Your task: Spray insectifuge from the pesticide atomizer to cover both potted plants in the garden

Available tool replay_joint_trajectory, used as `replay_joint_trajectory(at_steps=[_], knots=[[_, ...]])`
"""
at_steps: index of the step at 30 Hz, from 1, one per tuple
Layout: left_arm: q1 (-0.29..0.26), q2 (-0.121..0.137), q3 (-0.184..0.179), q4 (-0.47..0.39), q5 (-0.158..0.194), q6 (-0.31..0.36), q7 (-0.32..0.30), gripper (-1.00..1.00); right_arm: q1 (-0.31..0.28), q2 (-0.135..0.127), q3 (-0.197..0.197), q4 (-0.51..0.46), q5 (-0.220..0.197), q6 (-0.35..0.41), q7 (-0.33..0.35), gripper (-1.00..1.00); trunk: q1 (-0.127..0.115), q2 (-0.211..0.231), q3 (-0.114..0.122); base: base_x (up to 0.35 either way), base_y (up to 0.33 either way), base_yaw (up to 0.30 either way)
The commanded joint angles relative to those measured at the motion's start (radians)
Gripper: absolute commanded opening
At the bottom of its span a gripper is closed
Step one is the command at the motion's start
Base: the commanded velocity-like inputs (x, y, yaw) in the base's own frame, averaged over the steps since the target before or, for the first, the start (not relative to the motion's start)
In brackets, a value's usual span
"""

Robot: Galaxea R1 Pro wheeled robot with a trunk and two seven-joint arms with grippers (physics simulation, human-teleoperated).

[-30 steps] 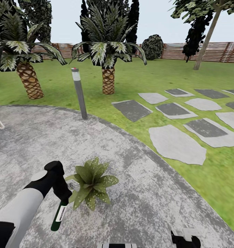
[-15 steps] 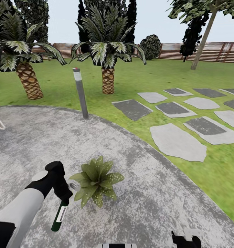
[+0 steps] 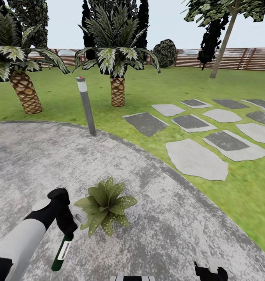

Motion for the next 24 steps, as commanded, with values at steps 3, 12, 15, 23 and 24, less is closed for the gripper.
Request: replay_joint_trajectory(at_steps=[3, 12, 15, 23, 24], knots=[[0.008, -0.008, 0.004, -0.009, -0.006, -0.008, -0.009, -1.0, -0.001, 0.0, -0.004, 0.001, 0.001, -0.004, 0.0, 1.0, 0.0, 0.0, -0.001, 0.0, 0.0, 0.0], [0.006, -0.027, 0.008, -0.012, 0.003, -0.009, -0.009, -1.0, -0.001, 0.0, -0.004, 0.001, 0.001, -0.004, 0.001, 1.0, 0.0, 0.0, -0.001, -0.001, 0.0, -0.177], [0.006, -0.027, 0.01, -0.012, 0.003, -0.009, -0.009, -1.0, -0.001, 0.0, -0.003, 0.001, 0.001, -0.004, 0.001, 1.0, 0.0, 0.0, -0.001, -0.16, 0.097, -0.295], [0.006, -0.027, 0.01, -0.011, 0.001, -0.009, -0.009, -1.0, -0.001, 0.001, -0.004, 0.001, 0.001, -0.003, 0.001, 1.0, 0.0, 0.0, -0.001, -0.062, 0.277, -0.219], [0.006, -0.027, 0.01, -0.01, 0.001, -0.009, -0.009, -1.0, -0.001, 0.001, -0.003, 0.002, 0.001, -0.003, 0.002, 1.0, 0.0, 0.0, -0.001, -0.002, 0.301, -0.029]])
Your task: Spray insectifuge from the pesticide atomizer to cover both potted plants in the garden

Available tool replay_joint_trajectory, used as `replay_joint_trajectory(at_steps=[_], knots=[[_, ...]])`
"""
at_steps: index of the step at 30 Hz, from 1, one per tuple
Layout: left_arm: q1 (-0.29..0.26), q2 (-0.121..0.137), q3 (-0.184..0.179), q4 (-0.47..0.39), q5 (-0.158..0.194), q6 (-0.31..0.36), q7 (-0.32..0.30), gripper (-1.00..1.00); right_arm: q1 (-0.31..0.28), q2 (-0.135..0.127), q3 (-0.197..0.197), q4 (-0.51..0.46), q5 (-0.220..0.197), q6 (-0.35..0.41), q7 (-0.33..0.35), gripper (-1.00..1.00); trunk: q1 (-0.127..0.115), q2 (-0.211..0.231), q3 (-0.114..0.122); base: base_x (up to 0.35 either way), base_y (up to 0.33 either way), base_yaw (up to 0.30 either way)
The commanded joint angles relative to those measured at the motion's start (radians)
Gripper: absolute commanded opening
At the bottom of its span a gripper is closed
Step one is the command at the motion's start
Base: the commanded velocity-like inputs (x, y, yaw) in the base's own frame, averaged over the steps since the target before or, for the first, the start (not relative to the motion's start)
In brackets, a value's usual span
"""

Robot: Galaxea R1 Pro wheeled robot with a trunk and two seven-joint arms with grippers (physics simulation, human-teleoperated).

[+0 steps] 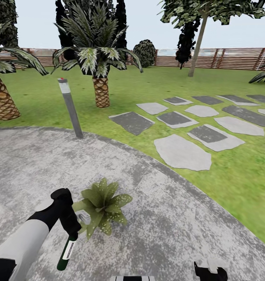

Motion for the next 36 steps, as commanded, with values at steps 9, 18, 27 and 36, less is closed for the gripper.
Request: replay_joint_trajectory(at_steps=[9, 18, 27, 36], knots=[[0.0, 0.002, -0.007, -0.002, -0.006, 0.01, -0.009, -1.0, -0.001, -0.003, -0.004, 0.001, 0.001, -0.004, 0.001, 1.0, 0.0, 0.0, -0.001, 0.0, 0.209, -0.003], [0.016, 0.016, 0.003, 0.011, 0.002, 0.009, 0.058, -1.0, -0.001, -0.001, -0.004, 0.0, 0.0, -0.004, -0.002, 1.0, 0.0, 0.0, -0.001, 0.0, 0.004, -0.133], [0.08, 0.026, 0.207, -0.004, 0.002, -0.019, 0.171, -1.0, -0.001, 0.002, -0.003, 0.001, 0.001, -0.004, -0.001, 1.0, 0.0, 0.0, -0.001, 0.0, 0.0, -0.202], [0.081, 0.022, 0.22, -0.003, -0.001, -0.069, 0.164, -1.0, -0.001, 0.002, -0.003, 0.002, 0.001, -0.004, -0.001, 1.0, 0.0, 0.0, -0.001, -0.043, 0.078, -0.002]])
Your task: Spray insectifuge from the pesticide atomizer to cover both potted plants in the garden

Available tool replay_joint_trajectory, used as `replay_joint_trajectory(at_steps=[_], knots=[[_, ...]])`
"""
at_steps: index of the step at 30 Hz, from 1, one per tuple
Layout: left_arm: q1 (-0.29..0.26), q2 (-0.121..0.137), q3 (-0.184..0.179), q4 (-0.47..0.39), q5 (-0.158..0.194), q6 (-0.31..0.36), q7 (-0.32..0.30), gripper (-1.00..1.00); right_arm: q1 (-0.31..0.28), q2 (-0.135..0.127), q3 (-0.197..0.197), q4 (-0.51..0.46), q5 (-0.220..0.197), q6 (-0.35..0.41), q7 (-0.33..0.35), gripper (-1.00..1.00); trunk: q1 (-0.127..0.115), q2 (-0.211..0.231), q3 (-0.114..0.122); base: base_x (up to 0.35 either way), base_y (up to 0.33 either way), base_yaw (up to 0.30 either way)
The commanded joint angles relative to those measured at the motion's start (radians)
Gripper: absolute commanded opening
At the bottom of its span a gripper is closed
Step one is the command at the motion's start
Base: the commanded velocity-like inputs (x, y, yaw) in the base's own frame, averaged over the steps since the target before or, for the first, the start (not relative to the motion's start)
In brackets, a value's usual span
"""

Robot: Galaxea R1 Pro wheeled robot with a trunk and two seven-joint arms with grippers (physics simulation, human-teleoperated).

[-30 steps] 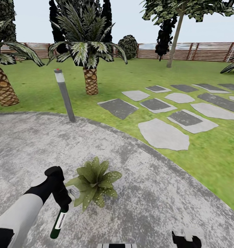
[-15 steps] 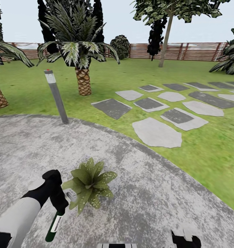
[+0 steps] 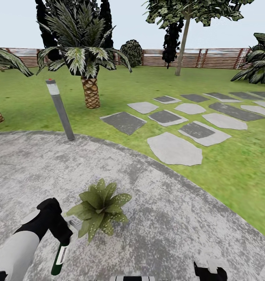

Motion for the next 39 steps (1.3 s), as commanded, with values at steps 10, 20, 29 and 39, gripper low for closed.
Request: replay_joint_trajectory(at_steps=[10, 20, 29, 39], knots=[[0.001, -0.009, 0.0, 0.015, -0.014, 0.01, 0.001, -1.0, -0.001, 0.0, -0.004, 0.001, 0.001, -0.004, 0.0, 1.0, 0.0, 0.0, -0.001, 0.029, 0.286, 0.0], [0.095, -0.038, 0.008, 0.054, -0.004, -0.114, 0.151, -1.0, -0.001, 0.0, -0.004, 0.001, 0.001, -0.004, 0.0, 1.0, 0.0, 0.0, -0.001, 0.049, 0.045, -0.115], [0.157, -0.038, 0.04, 0.077, 0.234, -0.189, 0.411, -1.0, -0.001, 0.001, -0.004, 0.001, 0.001, -0.004, 0.0, 1.0, 0.0, 0.0, -0.001, 0.0, 0.0, -0.004], [0.161, -0.041, 0.041, 0.079, 0.283, -0.206, 0.419, -1.0, -0.001, -0.002, -0.004, 0.001, 0.003, -0.004, 0.001, 1.0, 0.0, 0.0, -0.001, 0.0, 0.0, 0.0]])
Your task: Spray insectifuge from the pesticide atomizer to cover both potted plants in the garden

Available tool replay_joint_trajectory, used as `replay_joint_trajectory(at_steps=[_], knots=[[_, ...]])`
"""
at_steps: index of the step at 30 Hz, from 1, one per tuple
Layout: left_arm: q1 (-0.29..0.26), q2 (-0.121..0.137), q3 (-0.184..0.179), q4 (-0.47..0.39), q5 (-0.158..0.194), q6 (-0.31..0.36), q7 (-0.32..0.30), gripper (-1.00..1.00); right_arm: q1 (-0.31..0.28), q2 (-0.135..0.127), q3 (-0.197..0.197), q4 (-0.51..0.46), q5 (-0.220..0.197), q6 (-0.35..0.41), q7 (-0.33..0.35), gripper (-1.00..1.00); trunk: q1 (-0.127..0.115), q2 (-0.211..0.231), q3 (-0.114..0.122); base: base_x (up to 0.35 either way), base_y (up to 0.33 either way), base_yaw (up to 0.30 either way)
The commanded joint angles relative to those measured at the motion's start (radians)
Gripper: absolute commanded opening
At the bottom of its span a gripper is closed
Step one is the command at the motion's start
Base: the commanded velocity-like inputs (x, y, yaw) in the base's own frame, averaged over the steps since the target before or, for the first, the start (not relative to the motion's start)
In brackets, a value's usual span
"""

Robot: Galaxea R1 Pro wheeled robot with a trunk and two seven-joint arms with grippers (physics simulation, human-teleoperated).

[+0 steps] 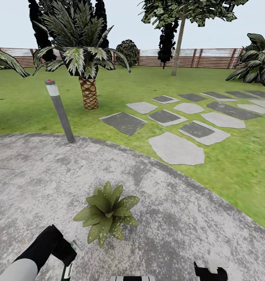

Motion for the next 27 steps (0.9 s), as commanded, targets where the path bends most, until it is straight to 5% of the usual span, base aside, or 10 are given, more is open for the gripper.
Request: replay_joint_trajectory(at_steps=[1, 5, 11, 20, 27], knots=[[0.0, 0.0, 0.005, -0.003, -0.003, 0.008, -0.008, -1.0, -0.001, 0.0, -0.004, 0.001, 0.001, -0.003, 0.0, 1.0, 0.0, 0.0, -0.001, 0.0, 0.0, 0.0], [0.0, 0.005, 0.007, -0.009, 0.003, 0.008, -0.01, -1.0, -0.001, 0.003, -0.004, 0.001, 0.001, -0.003, 0.0, 1.0, 0.0, 0.0, -0.001, -0.047, 0.03, 0.0], [0.0, 0.013, 0.005, -0.012, 0.088, 0.004, -0.011, -1.0, -0.001, 0.005, -0.004, 0.001, 0.001, -0.003, 0.0, 1.0, 0.0, 0.0, -0.001, -0.179, 0.154, 0.0], [0.0, 0.016, 0.014, -0.017, 0.11, 0.008, -0.011, -1.0, -0.001, 0.004, -0.004, 0.001, 0.001, -0.003, 0.0, 1.0, 0.0, 0.0, 0.001, -0.007, 0.006, -0.185], [-0.002, 0.055, 0.067, -0.031, 0.117, 0.006, -0.044, -1.0, -0.001, 0.004, -0.004, 0.001, 0.001, -0.003, -0.002, 1.0, 0.0, 0.0, 0.002, 0.0, 0.0, -0.257]])
